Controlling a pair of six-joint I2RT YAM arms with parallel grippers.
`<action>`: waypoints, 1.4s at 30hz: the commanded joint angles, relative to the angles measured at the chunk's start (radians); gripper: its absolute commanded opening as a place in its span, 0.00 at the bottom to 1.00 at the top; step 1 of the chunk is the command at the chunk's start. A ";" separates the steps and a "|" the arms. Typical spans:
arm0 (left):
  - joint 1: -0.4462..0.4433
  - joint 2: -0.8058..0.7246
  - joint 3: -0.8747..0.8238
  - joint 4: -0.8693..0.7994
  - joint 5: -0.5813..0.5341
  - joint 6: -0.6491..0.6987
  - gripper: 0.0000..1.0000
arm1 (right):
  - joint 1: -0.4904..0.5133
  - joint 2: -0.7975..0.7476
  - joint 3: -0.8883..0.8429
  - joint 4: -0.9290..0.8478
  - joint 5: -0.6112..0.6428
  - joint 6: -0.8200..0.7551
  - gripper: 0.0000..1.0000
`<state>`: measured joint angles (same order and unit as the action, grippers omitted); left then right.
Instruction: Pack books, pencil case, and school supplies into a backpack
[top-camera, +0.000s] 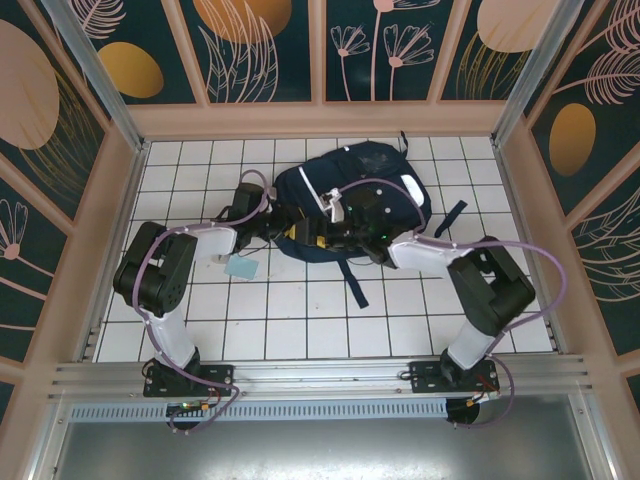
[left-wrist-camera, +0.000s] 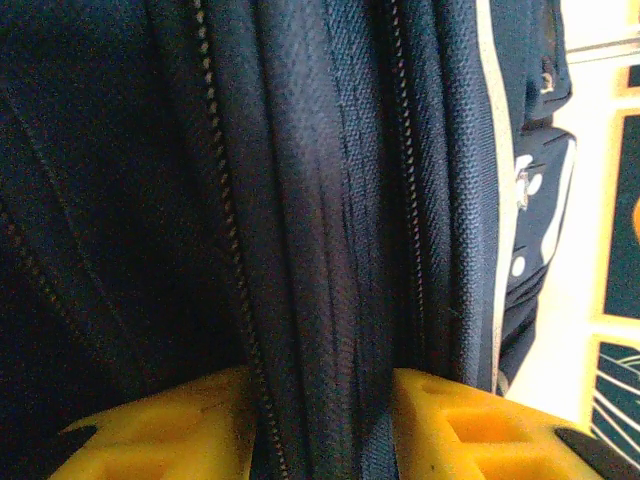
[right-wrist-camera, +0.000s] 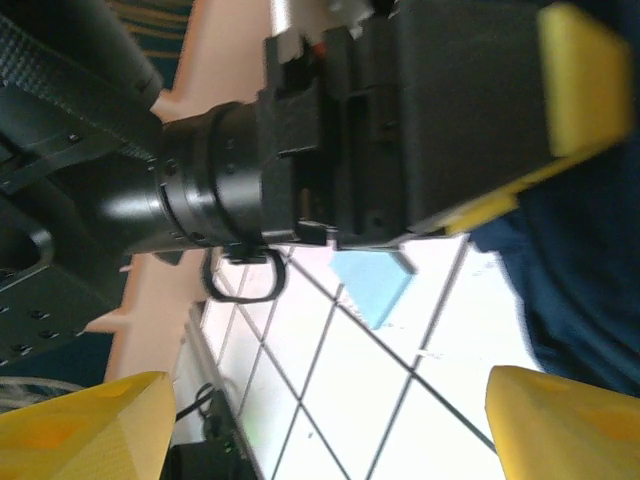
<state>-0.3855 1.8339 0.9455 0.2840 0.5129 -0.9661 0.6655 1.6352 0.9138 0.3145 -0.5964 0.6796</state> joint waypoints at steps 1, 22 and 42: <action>-0.005 -0.051 0.087 -0.187 -0.081 0.174 0.41 | -0.026 -0.117 0.070 -0.257 0.200 -0.136 0.81; -0.006 -0.074 -0.104 -0.043 -0.069 0.154 0.40 | 0.042 0.050 0.018 -0.177 0.288 -0.141 0.81; -0.006 -0.178 -0.096 -0.126 -0.154 0.196 0.55 | 0.075 -0.028 0.053 -0.167 0.200 -0.112 0.81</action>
<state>-0.3904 1.7039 0.8192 0.2642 0.4164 -0.8223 0.7521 1.6756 0.9966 0.2001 -0.4519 0.5976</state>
